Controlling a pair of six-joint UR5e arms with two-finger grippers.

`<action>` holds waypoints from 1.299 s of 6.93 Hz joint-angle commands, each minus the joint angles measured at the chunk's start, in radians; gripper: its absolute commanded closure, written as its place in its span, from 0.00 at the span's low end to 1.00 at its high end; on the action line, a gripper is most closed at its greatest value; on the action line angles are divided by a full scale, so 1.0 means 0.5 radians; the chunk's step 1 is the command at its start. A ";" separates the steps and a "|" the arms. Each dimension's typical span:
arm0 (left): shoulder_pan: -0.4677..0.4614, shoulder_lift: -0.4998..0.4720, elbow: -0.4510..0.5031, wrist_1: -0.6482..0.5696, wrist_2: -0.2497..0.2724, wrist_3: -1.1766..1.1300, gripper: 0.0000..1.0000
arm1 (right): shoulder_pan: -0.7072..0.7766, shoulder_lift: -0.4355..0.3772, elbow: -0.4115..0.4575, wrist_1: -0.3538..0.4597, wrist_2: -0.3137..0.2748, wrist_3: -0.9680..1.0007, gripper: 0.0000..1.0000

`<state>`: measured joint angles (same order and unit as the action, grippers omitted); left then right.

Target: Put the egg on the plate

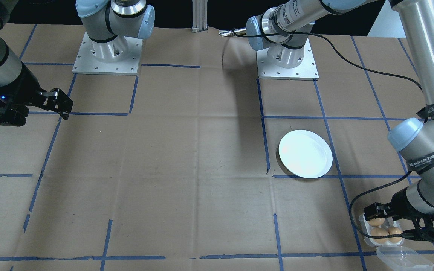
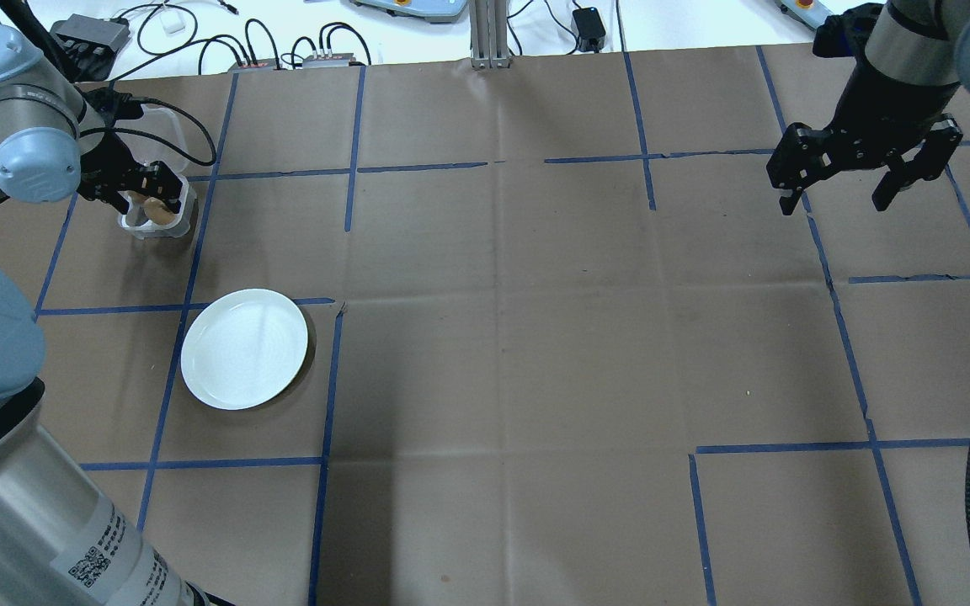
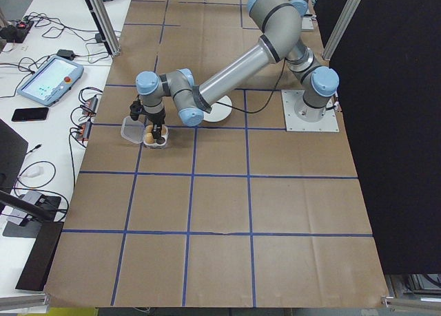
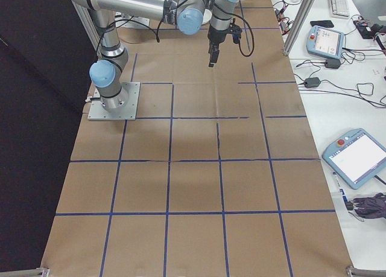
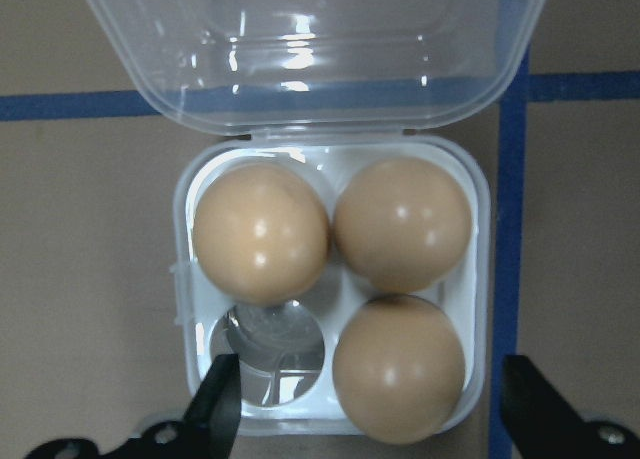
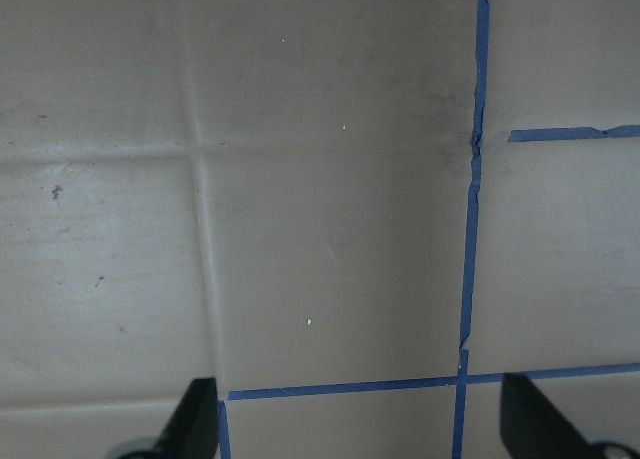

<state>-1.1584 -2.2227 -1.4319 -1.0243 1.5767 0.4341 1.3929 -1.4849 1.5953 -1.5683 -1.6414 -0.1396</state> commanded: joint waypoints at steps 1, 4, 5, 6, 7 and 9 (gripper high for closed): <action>-0.003 -0.003 -0.002 -0.001 0.000 0.000 0.25 | 0.000 0.000 0.000 -0.002 0.000 0.000 0.00; -0.003 -0.003 -0.002 -0.001 -0.006 0.000 0.44 | 0.000 0.000 0.000 -0.002 0.000 0.000 0.00; -0.006 -0.003 -0.002 -0.001 -0.006 -0.003 0.49 | 0.000 0.000 0.000 0.001 0.000 0.000 0.00; -0.006 -0.003 -0.002 -0.001 -0.009 -0.003 0.54 | 0.000 0.000 0.000 0.001 0.000 0.000 0.00; -0.009 0.000 0.001 -0.001 -0.003 -0.003 0.61 | 0.000 0.000 0.000 0.001 0.000 0.000 0.00; -0.012 0.024 0.001 -0.022 0.009 -0.009 0.74 | 0.000 0.000 0.000 0.001 0.000 0.000 0.00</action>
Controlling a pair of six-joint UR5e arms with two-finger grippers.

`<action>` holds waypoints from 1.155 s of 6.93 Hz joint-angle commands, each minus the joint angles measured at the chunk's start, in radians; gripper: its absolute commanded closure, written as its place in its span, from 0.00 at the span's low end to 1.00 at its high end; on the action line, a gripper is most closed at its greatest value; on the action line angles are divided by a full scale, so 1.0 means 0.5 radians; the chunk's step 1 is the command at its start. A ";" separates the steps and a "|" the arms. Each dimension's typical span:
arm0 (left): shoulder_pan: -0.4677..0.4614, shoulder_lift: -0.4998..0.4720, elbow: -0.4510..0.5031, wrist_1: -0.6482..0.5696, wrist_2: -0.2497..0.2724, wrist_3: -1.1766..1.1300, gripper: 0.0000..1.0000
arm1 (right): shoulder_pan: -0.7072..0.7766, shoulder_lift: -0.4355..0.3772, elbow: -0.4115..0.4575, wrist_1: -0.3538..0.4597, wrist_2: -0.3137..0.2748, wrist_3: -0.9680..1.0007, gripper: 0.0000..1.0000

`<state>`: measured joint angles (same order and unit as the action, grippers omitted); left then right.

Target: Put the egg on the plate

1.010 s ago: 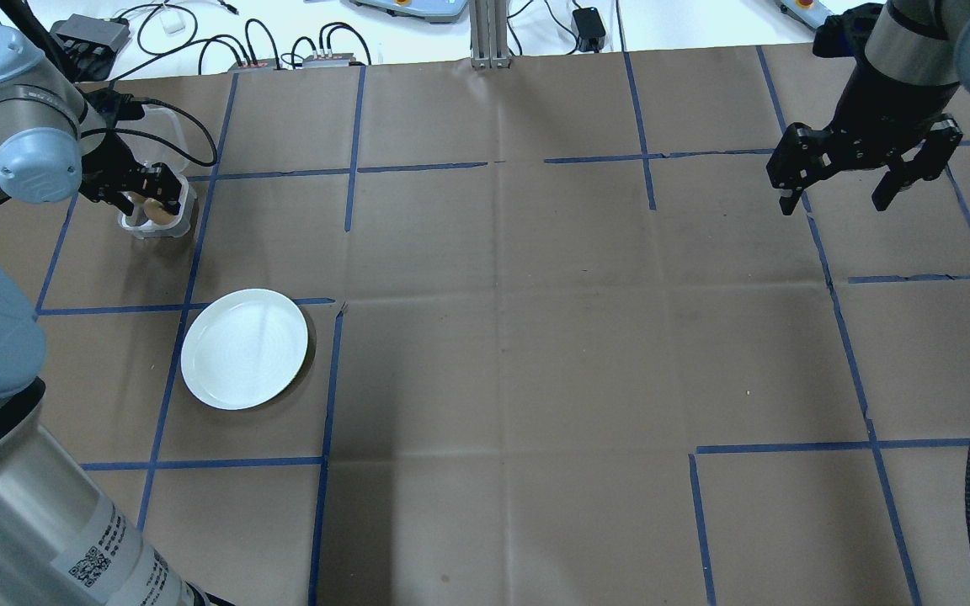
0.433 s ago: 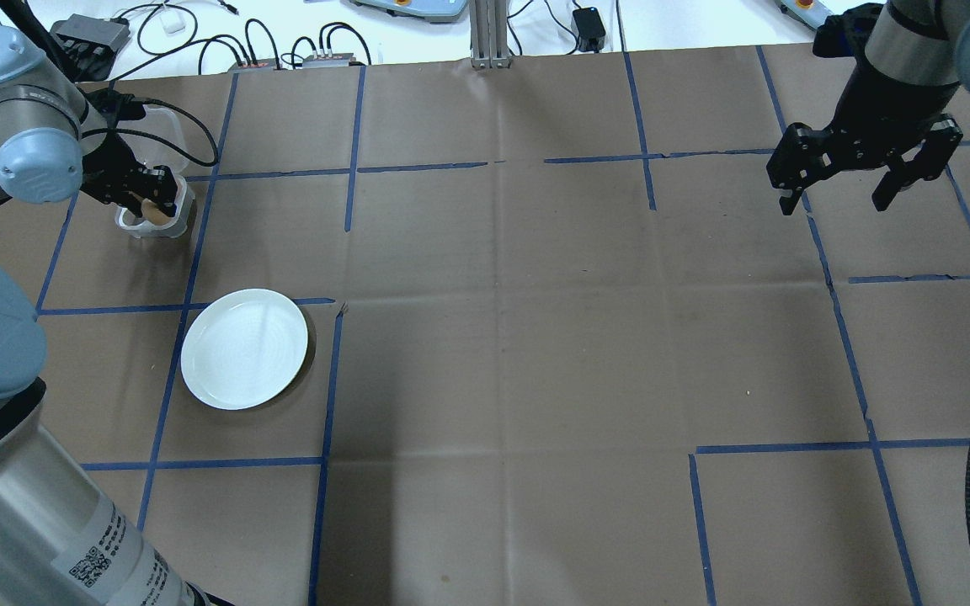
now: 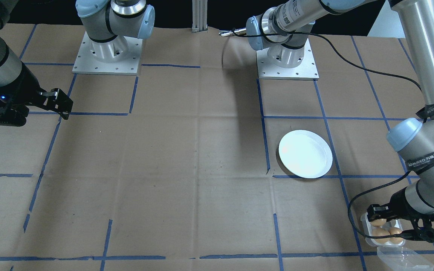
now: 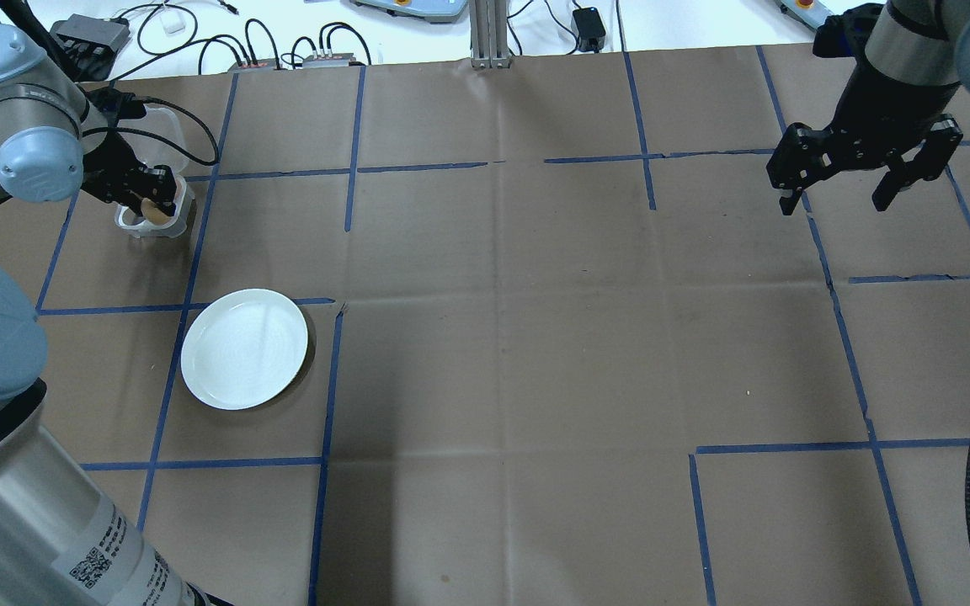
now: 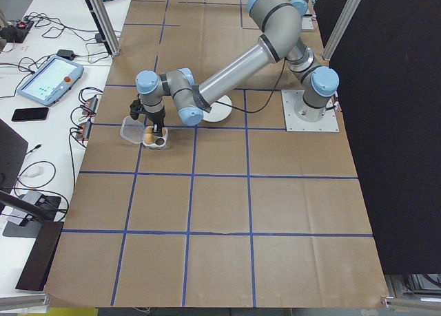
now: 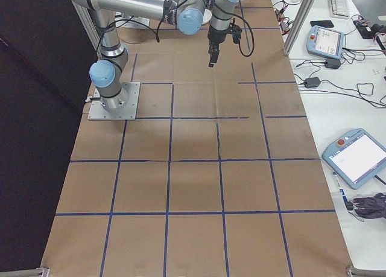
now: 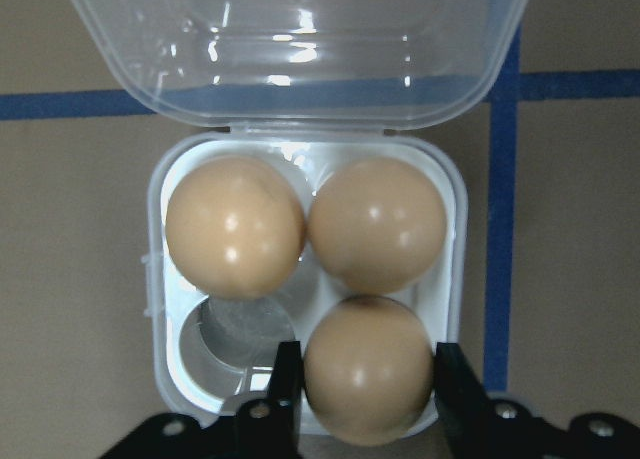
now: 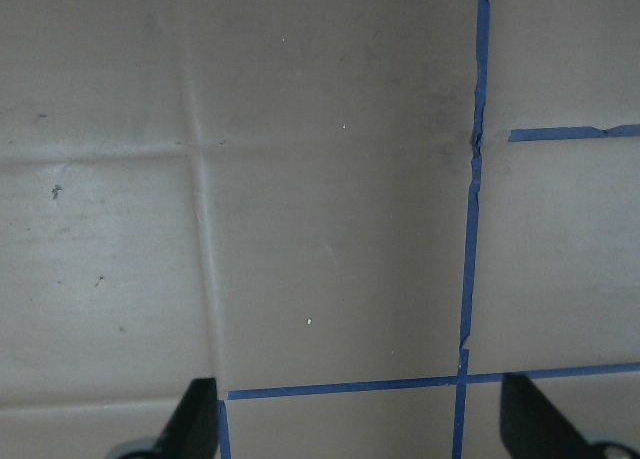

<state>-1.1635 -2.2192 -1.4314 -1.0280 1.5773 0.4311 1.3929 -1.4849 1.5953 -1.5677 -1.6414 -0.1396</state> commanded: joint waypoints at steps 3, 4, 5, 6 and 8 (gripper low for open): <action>-0.005 0.094 0.000 -0.088 0.015 -0.006 0.88 | 0.000 0.000 0.000 0.000 0.000 0.000 0.00; -0.005 0.164 0.003 -0.167 0.018 -0.006 0.91 | 0.000 0.000 0.000 0.000 0.000 0.000 0.00; -0.005 0.268 0.009 -0.278 0.021 -0.009 0.92 | 0.000 0.000 0.000 0.000 0.000 0.000 0.00; -0.008 0.391 -0.006 -0.409 0.021 -0.034 0.92 | 0.000 0.000 0.000 -0.003 0.000 0.000 0.00; -0.138 0.639 -0.106 -0.625 0.011 -0.290 0.92 | 0.000 0.000 0.000 -0.003 0.000 0.000 0.00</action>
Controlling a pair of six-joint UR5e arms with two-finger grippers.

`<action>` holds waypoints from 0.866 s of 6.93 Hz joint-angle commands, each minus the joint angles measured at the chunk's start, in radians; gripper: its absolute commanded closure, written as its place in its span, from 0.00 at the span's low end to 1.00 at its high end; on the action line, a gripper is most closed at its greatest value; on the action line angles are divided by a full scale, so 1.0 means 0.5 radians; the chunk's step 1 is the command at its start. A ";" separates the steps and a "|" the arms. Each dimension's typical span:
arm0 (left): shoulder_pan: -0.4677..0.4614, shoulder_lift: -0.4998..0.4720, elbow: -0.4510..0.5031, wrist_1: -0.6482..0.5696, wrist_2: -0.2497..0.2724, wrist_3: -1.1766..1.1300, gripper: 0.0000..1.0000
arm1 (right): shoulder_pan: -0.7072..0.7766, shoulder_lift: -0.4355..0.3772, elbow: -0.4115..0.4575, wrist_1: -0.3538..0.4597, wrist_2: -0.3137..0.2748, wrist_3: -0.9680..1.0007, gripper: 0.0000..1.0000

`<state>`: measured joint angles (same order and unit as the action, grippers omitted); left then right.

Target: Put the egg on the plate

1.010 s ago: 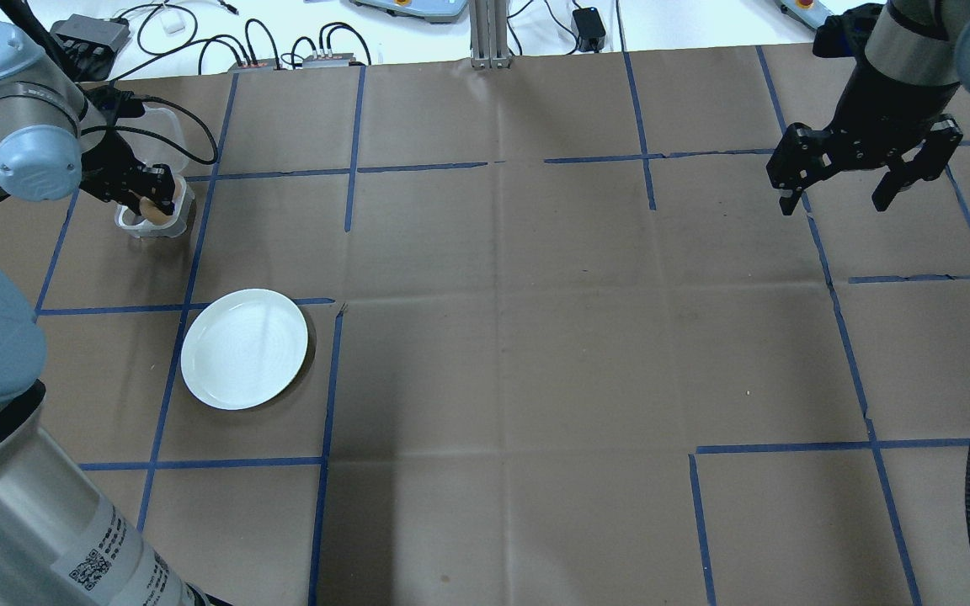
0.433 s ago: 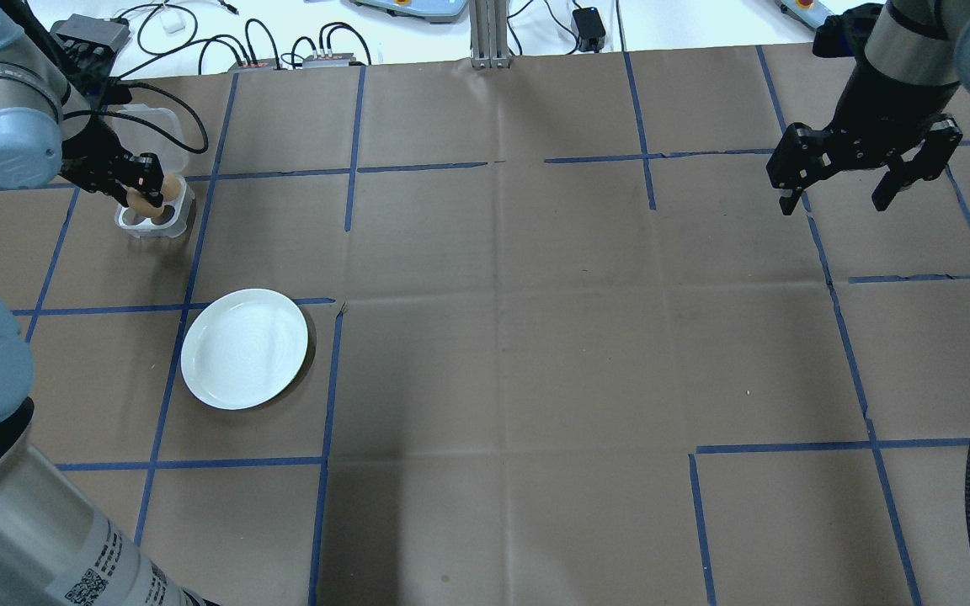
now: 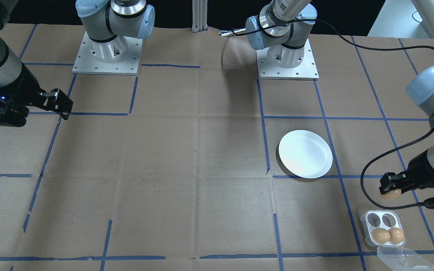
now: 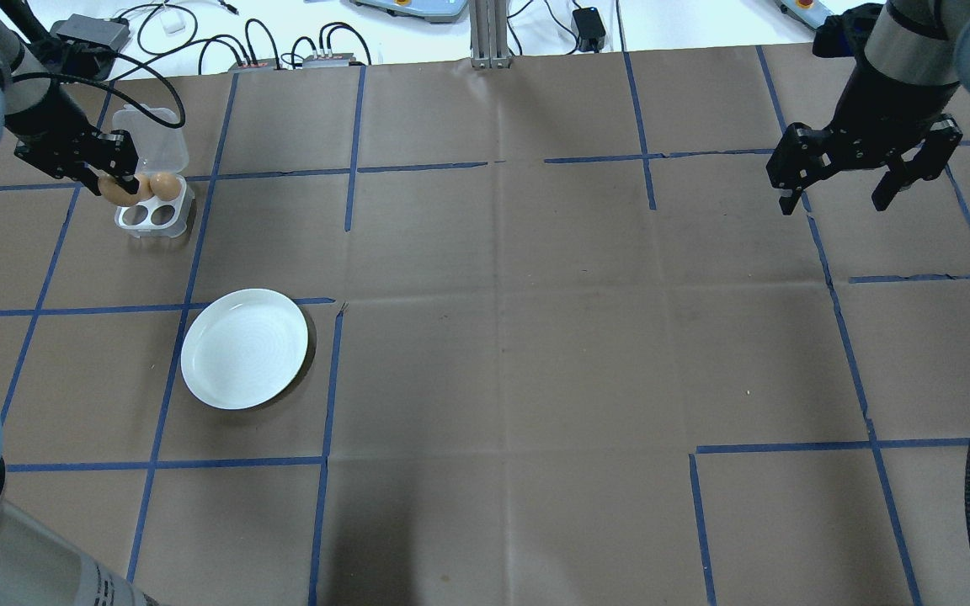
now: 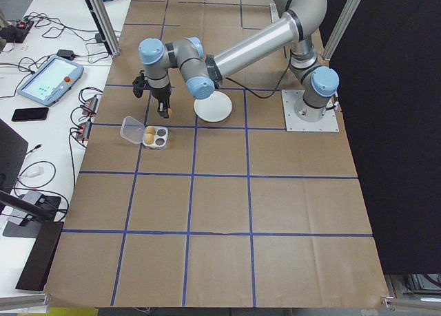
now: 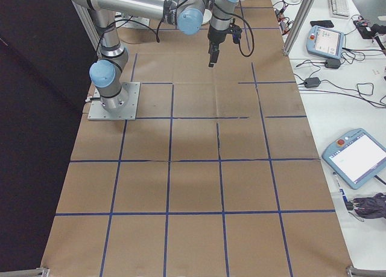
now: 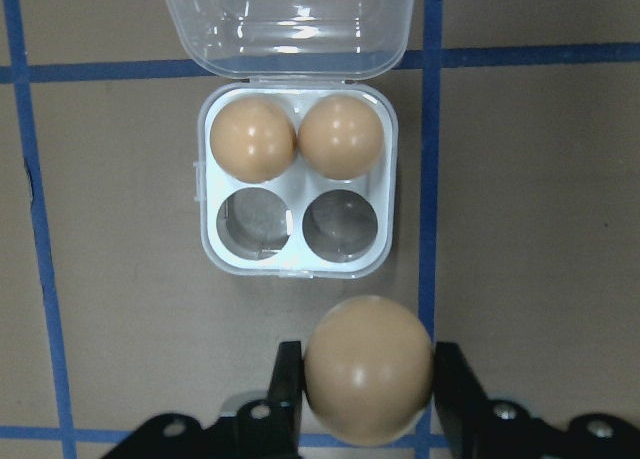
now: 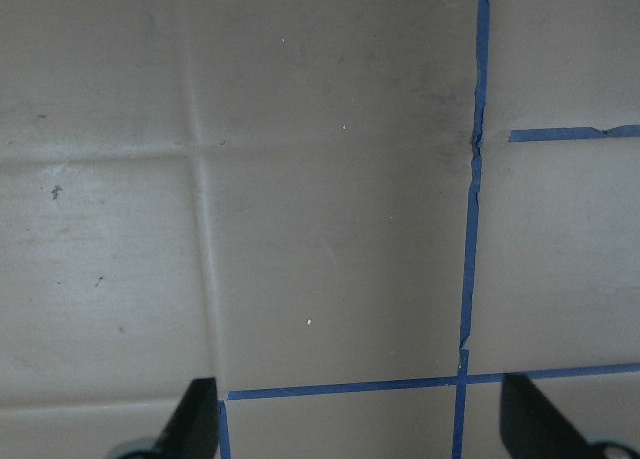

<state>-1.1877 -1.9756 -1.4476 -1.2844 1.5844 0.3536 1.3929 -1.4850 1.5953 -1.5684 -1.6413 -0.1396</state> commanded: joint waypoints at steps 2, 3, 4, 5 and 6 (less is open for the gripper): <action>-0.342 0.364 -0.404 -0.076 -0.006 -0.466 0.93 | 0.000 0.000 0.000 0.001 0.000 0.000 0.00; -0.398 0.453 -0.594 -0.070 -0.009 -0.541 0.94 | 0.000 0.000 0.000 0.001 0.000 0.000 0.00; -0.395 0.487 -0.812 0.052 -0.006 -0.517 0.94 | 0.000 0.000 0.000 -0.002 0.000 0.000 0.00; -0.383 0.457 -1.033 0.375 -0.006 -0.496 0.94 | 0.000 0.000 0.000 -0.002 0.000 0.000 0.00; -0.371 0.411 -1.187 0.697 0.003 -0.492 0.94 | 0.000 0.000 0.000 0.001 0.000 0.000 0.00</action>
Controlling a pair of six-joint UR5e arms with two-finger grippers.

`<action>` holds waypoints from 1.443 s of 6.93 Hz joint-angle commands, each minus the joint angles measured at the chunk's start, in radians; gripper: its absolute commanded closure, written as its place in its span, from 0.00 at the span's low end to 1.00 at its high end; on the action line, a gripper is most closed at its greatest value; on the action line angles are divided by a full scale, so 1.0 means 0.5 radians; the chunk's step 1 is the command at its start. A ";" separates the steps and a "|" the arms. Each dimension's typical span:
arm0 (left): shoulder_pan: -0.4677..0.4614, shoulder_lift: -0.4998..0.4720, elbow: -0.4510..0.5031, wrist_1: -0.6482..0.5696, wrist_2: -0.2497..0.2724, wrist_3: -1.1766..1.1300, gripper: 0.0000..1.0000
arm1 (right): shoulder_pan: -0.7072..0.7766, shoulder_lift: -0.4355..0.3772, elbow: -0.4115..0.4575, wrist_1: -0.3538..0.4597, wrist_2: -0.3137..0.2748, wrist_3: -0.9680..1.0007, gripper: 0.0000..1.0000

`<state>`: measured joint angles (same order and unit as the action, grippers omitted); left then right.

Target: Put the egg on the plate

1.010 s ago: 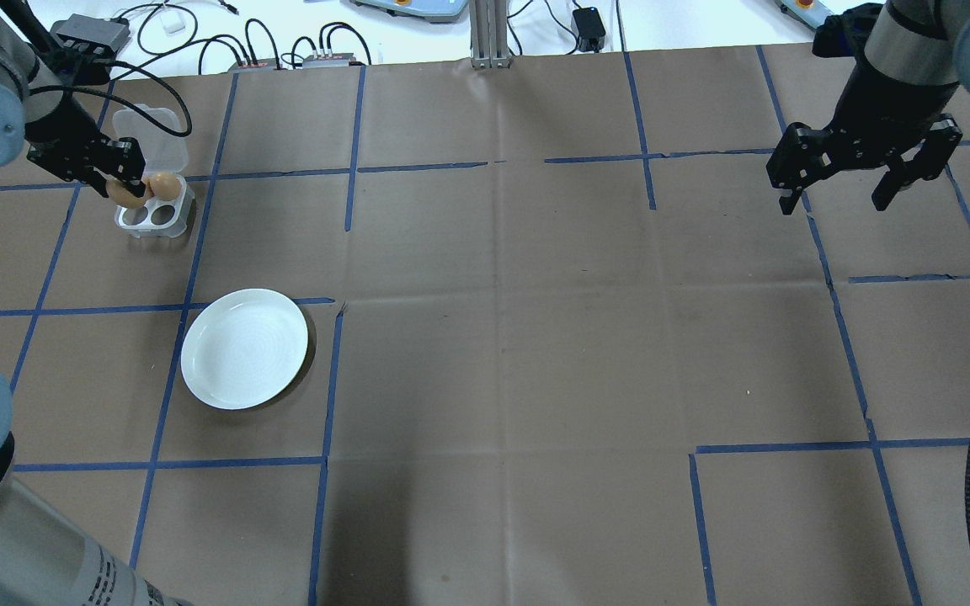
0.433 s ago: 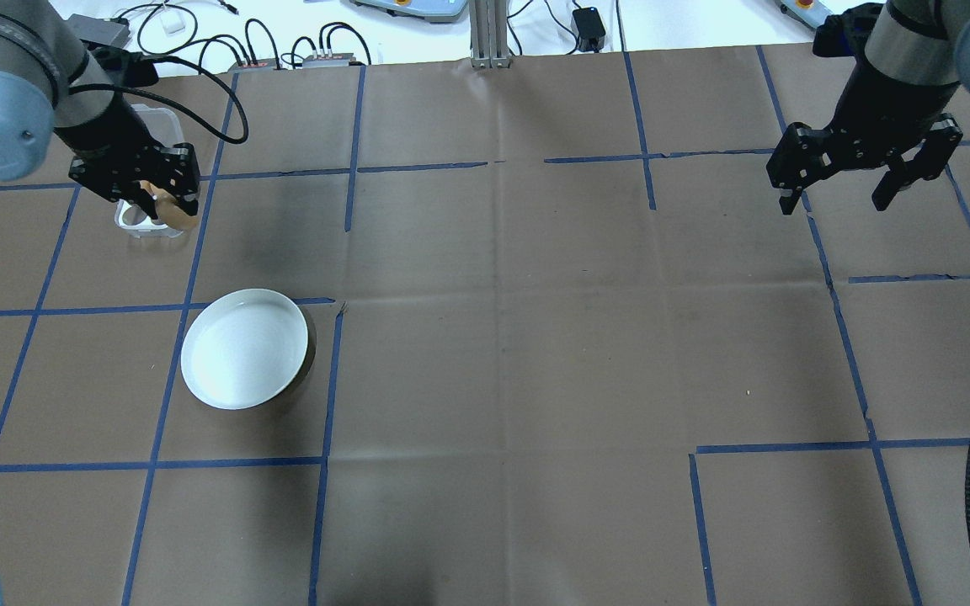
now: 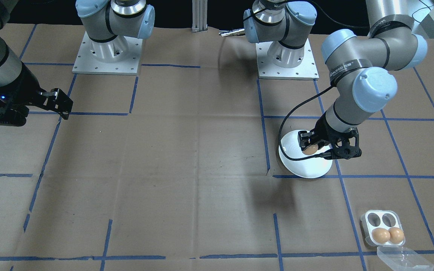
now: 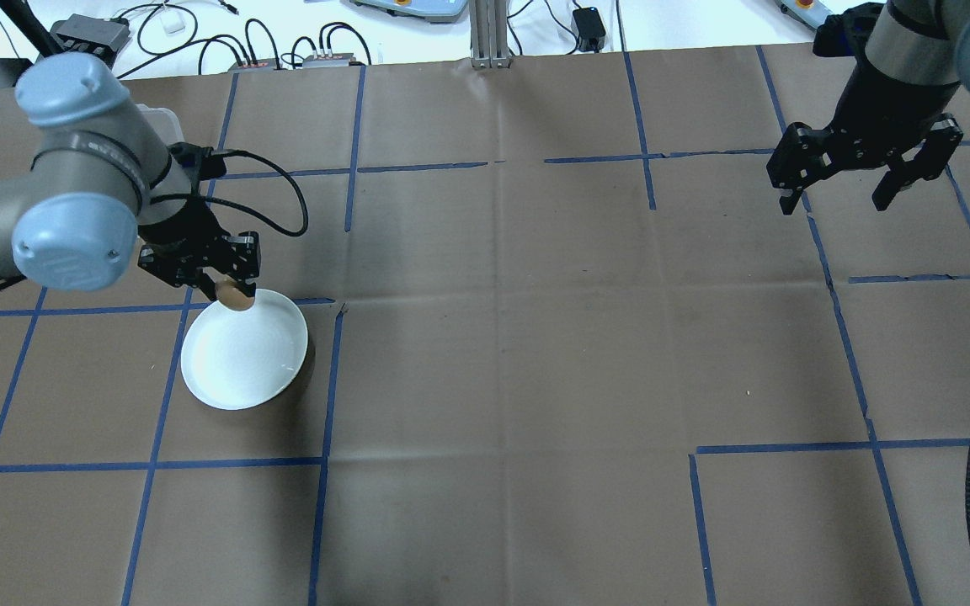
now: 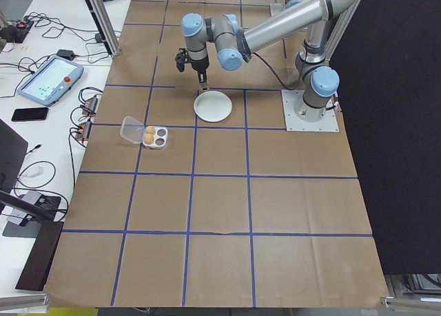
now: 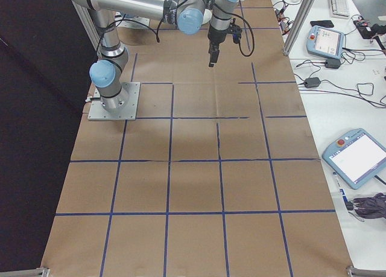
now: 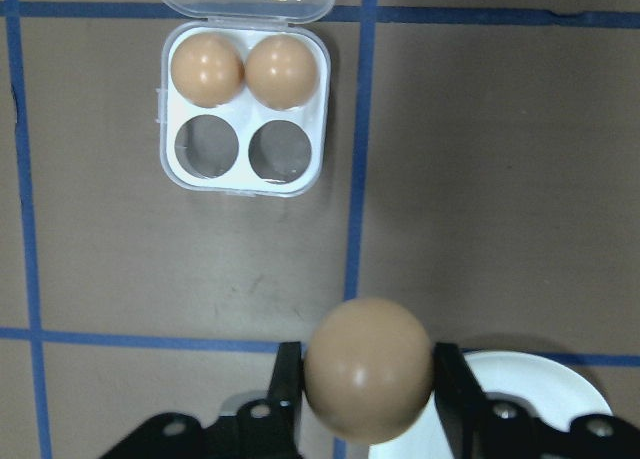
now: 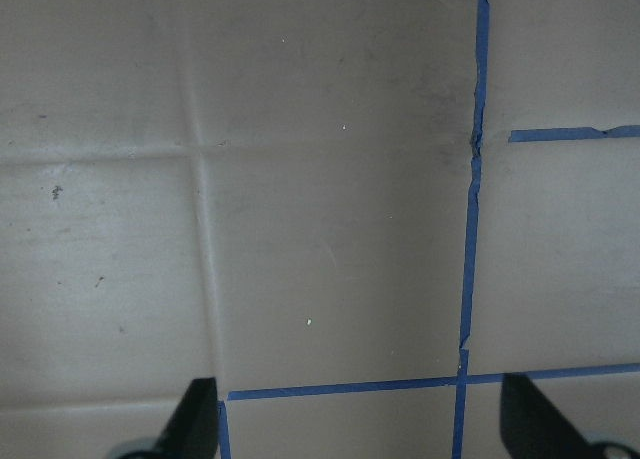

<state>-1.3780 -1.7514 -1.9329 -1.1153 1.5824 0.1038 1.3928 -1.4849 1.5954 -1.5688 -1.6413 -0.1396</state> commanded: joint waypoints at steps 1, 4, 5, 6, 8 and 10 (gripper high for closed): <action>0.022 -0.107 -0.269 0.429 0.001 0.056 0.94 | 0.000 0.000 0.000 0.002 0.000 0.000 0.00; 0.038 -0.078 -0.267 0.424 0.017 0.096 0.00 | 0.000 0.000 0.000 0.002 0.000 0.000 0.00; 0.038 -0.020 -0.239 0.411 0.026 0.096 0.00 | 0.000 0.000 0.000 0.002 0.000 0.000 0.00; 0.038 0.093 -0.206 0.381 0.062 0.096 0.00 | 0.000 0.000 0.000 -0.001 0.000 0.000 0.00; 0.038 0.348 -0.068 0.088 0.066 0.096 0.00 | 0.000 0.000 0.000 -0.001 0.000 0.000 0.00; 0.038 0.447 0.268 -0.384 0.060 0.102 0.00 | 0.000 0.000 0.000 0.002 0.003 0.000 0.00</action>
<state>-1.3591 -1.5544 -1.8976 -1.1768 1.6135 0.1527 1.3929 -1.4850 1.5953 -1.5682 -1.6404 -0.1396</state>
